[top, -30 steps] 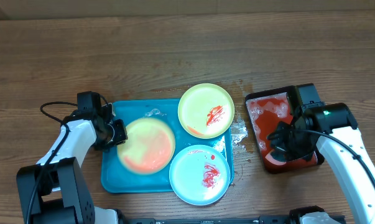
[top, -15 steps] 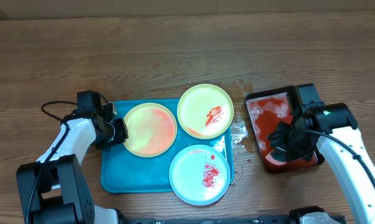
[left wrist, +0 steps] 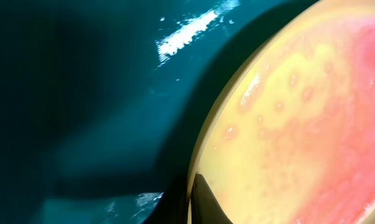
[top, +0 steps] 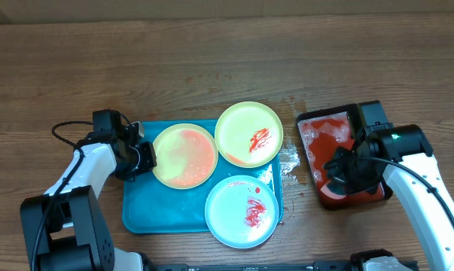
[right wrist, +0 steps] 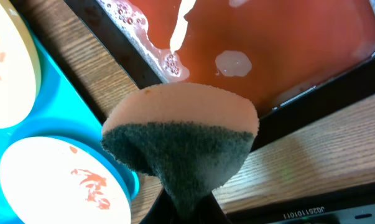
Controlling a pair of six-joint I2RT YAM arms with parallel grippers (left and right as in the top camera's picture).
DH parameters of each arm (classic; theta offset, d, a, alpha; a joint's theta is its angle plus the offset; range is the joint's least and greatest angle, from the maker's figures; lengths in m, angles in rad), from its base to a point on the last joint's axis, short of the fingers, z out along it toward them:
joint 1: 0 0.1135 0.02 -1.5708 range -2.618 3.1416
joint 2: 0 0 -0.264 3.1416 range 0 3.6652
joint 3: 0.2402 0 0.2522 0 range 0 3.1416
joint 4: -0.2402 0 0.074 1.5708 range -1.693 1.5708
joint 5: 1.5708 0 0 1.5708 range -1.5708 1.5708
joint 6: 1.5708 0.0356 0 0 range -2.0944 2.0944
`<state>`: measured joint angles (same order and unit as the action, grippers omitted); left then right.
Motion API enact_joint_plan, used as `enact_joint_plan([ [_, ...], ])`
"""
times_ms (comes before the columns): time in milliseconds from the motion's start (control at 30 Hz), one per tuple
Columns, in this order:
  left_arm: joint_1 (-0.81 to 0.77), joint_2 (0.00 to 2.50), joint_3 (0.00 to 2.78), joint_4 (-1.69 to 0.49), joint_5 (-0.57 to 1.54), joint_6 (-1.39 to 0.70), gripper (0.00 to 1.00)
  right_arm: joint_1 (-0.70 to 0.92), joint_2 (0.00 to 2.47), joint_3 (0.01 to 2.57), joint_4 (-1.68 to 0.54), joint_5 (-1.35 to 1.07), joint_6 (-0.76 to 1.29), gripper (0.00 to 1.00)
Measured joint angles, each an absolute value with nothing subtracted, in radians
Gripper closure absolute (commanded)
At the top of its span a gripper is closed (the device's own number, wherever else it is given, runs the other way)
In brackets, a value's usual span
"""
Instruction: Clean dirty plates on tray and stack at the side
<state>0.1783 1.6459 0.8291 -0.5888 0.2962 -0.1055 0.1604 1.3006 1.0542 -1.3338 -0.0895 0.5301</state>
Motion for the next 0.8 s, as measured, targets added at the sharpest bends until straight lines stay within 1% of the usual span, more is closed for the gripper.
enact_joint_plan([
  [167,0.178,1.607,0.834,-0.632,0.308,-0.101,0.95,0.16,1.301,1.054,-1.319,-0.099,0.53,0.96],
  [467,0.178,1.416,0.92,-0.743,0.284,-0.101,0.95,0.16,1.301,1.054,-1.298,-0.108,0.53,0.96],
  [667,0.178,1.314,0.94,-0.75,0.268,-0.096,0.95,0.16,1.301,1.054,-1.287,-0.108,0.529,0.96],
  [800,0.163,1.263,0.94,-0.71,0.262,-0.061,0.95,0.16,1.301,1.054,-1.272,-0.108,0.527,0.96],
])
